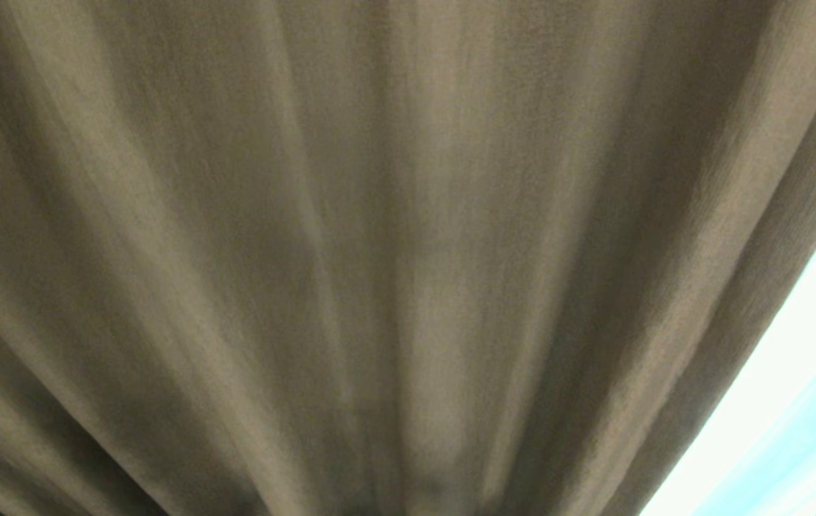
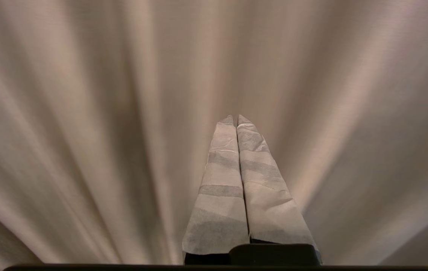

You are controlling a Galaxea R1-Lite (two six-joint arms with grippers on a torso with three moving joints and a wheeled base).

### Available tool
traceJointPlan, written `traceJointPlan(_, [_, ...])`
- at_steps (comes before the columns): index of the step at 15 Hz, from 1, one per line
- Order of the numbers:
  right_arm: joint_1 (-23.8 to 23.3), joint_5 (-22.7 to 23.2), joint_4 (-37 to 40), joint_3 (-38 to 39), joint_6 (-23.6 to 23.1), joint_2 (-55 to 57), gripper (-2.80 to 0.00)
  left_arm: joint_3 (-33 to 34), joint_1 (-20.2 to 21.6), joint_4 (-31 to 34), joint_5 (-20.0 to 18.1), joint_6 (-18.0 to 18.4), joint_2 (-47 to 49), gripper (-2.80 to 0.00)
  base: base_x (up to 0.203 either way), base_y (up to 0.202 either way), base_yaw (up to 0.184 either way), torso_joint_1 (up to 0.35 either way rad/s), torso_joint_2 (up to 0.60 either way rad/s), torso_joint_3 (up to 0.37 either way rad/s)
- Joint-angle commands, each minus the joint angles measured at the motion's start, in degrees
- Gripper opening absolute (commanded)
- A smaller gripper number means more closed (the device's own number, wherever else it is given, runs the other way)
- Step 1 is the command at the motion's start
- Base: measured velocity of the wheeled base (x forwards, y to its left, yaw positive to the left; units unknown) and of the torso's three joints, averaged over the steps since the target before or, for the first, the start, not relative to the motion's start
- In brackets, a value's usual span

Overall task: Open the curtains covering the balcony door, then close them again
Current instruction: Close the outer curtains on both sides

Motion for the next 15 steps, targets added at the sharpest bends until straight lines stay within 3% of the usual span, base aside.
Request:
traceJointPlan(1, [0.0,0.0,0.0,0.0,0.0,0.0,-2.80,0.0,0.0,0.0,0.1,0.1,-0.4,-2.80,0.000,0.000,0.000,0.000,0.00,0.000])
traceJointPlan(15, [0.0,0.0,0.0,0.0,0.0,0.0,-2.80,0.0,0.0,0.0,0.1,-0.1,-0.4,-2.80,0.000,0.000,0.000,0.000,0.00,0.000])
